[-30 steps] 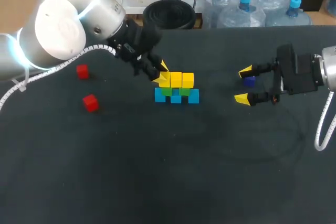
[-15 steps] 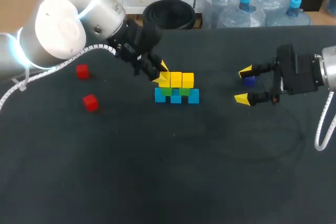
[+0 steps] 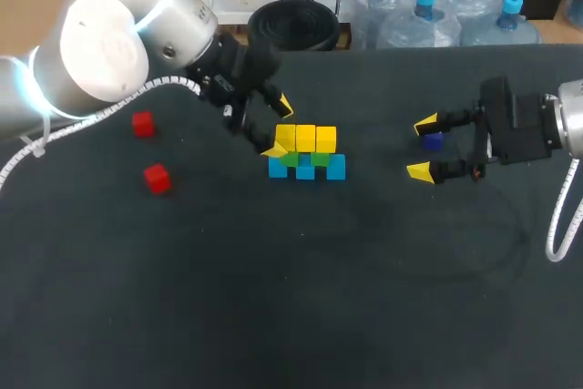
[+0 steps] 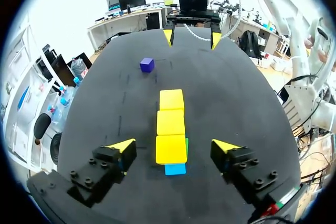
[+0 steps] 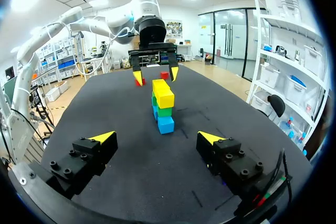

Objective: Place the blue cubes, place green cubes on the blue cubes, place the yellow cubes on the green cubes, then place the red cubes on the yellow cubes, and place purple cube on the red cubes.

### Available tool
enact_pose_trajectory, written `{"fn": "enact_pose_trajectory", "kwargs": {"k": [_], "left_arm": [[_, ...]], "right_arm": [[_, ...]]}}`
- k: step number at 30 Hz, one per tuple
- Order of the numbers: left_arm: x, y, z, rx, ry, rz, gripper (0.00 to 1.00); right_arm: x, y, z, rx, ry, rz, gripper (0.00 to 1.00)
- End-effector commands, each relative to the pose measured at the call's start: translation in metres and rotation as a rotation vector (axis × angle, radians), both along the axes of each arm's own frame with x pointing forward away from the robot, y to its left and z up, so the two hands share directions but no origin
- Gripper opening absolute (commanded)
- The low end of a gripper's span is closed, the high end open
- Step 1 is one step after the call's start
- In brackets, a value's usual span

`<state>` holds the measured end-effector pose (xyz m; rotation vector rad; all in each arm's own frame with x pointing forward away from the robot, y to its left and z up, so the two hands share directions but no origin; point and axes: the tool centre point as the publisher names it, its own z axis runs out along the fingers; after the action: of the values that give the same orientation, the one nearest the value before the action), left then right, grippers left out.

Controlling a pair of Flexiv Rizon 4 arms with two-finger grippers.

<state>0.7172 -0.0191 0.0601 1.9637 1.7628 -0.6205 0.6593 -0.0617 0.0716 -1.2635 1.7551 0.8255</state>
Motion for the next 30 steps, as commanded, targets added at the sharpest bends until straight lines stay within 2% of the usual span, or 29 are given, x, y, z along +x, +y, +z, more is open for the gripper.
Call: {"fn": "enact_pose_trajectory", "kwargs": {"k": [1,12,19,30], "left_arm": [[0.002,-0.001,0.002,0.009,0.0,-0.004,1.0],[-0.001,0.012,0.021,0.025,-0.036,-0.005,1.0],[-0.013,0.037,0.034,0.057,-0.074,-0.009,1.0],[-0.029,0.079,0.037,0.101,-0.093,0.036,1.0]], "right_arm": [[0.0,0.001,-0.001,0.001,-0.001,0.0,1.0],[0.0,0.001,-0.001,0.001,-0.001,0.0,1.0],[0.0,0.001,-0.001,0.001,-0.001,0.0,1.0],[0.0,0.001,-0.001,0.001,-0.001,0.0,1.0]]}}
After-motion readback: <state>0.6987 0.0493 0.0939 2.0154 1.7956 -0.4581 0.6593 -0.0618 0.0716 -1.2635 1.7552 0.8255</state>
